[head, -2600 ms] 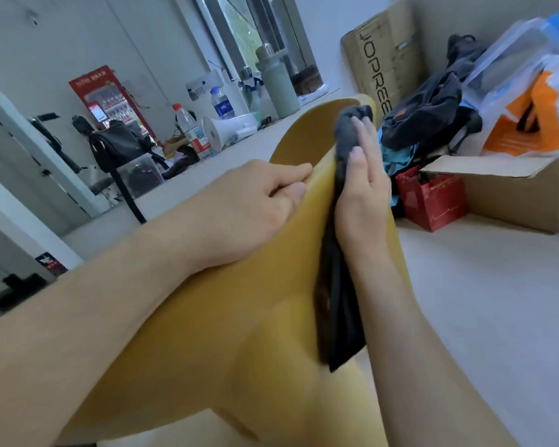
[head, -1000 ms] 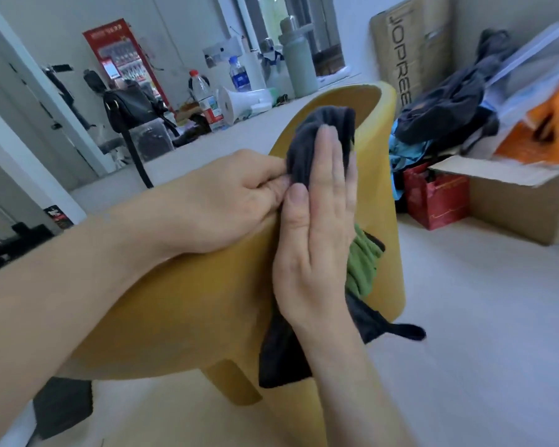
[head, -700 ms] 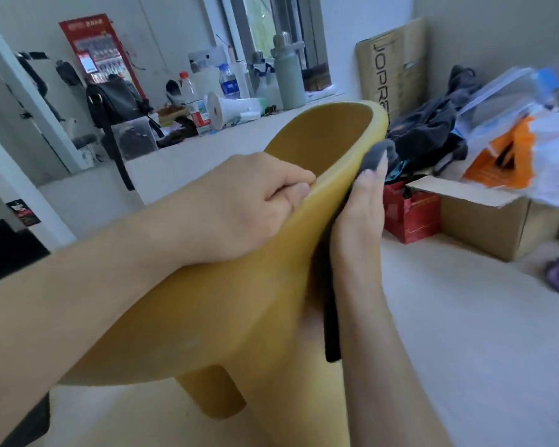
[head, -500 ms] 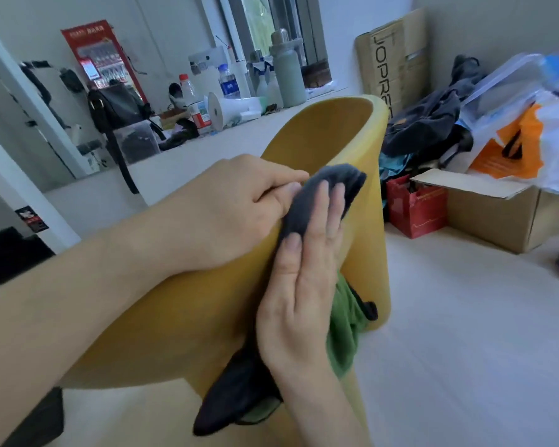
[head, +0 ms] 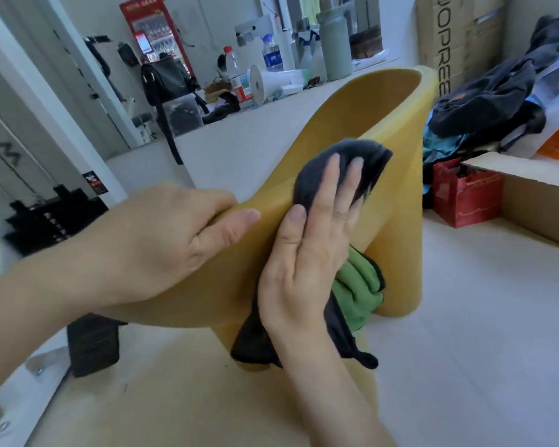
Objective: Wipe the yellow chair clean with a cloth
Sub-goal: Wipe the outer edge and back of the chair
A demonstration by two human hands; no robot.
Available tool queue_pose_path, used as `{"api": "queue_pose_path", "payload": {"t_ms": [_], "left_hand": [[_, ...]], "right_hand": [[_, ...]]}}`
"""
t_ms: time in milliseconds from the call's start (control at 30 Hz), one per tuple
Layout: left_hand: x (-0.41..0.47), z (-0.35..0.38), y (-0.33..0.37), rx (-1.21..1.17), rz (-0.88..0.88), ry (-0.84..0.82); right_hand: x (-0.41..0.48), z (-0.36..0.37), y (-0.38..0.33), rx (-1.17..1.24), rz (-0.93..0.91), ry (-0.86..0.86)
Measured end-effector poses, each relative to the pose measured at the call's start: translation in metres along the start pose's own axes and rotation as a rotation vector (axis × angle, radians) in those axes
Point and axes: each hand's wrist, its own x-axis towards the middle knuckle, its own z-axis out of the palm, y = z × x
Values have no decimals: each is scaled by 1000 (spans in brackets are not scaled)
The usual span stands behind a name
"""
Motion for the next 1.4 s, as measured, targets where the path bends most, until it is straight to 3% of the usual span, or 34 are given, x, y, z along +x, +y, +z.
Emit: {"api": "queue_pose_path", "payload": {"t_ms": [167,333,500,667,767,933,1100,1300,1400], "left_hand": [[-8,3,20,103,-1,36],[-1,-8,43,77,-29,-18],[37,-6,42,-122,39,-96],[38,-6,43,-107,86,-48],[49,-7,56,-47,44,-26],[102,5,94,-45,-12,-64],[114,6,102,-132,12,-55],[82,-5,92,-274,23,-161],[83,-5,93,-282,63,-100]], "right_hand": [[32,-18,8,165,25,0],[97,-39,41,271,308,-110],[25,-19,3,228,75,-53],[29,-18,3,150,33,-41],[65,-18,20,212,123,-43],[127,-53,46,313,465,-93],[28,-40,10,231,155,62],[98,-54,59,158,455,-36],[45,-44,30,151,344,64]]}}
